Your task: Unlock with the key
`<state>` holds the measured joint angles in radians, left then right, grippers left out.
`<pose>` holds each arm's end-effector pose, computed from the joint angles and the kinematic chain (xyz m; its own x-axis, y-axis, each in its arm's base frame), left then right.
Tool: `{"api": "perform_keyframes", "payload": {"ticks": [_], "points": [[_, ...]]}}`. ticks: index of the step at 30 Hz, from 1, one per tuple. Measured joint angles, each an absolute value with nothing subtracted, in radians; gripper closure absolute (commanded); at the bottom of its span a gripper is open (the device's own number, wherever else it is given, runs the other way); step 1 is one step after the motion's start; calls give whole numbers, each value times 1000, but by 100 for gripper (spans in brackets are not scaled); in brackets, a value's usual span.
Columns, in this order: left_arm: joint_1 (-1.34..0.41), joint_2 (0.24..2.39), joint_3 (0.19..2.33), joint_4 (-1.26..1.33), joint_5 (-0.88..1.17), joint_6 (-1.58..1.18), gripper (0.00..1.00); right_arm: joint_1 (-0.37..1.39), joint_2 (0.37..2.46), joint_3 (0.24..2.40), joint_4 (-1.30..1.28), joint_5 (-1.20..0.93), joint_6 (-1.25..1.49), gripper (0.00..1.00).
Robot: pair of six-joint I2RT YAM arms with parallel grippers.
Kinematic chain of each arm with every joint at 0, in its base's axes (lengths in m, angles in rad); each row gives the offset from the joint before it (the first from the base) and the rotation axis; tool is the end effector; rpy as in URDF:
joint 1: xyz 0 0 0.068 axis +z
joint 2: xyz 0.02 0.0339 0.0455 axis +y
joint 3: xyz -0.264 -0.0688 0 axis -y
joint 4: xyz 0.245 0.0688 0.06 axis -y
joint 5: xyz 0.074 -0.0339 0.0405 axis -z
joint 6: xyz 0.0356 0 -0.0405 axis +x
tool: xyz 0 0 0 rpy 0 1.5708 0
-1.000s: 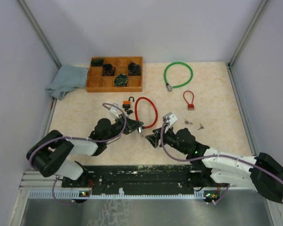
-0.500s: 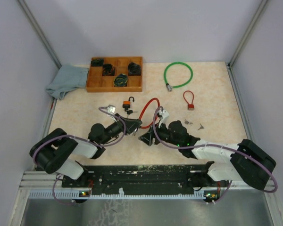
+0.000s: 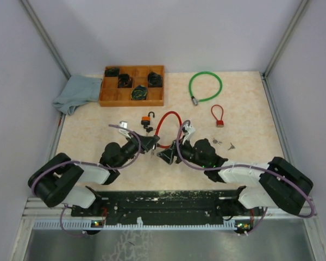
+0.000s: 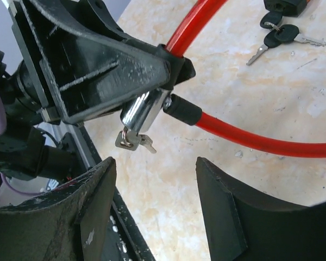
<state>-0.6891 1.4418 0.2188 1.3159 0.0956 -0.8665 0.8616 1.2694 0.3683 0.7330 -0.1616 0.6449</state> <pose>0.1792 -0.1520 0.1756 -0.4919 -0.5776 -0.6515 0.5119 0.4134 -0.7530 0.1574 0.1922 0.1925 -0.5994 0.2125 -0.7717 -0.6156 0.4938 0.6142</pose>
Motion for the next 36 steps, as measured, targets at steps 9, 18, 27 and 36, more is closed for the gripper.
{"api": "perform_keyframes", "payload": {"ticks": [9, 18, 27, 36], "points": [[-730, 1286, 250, 913, -101, -1009, 100, 862, 1311, 371, 721, -220, 657, 40], [-779, 1319, 420, 517, -171, -1188, 100, 921, 1324, 455, 587, -151, 570, 47], [-779, 1422, 659, 104, -163, -1327, 100, 986, 1324, 487, 386, 64, 316, 69], [-779, 1480, 721, -39, -127, -1381, 100, 996, 1314, 487, 326, 113, 156, 69]]}}
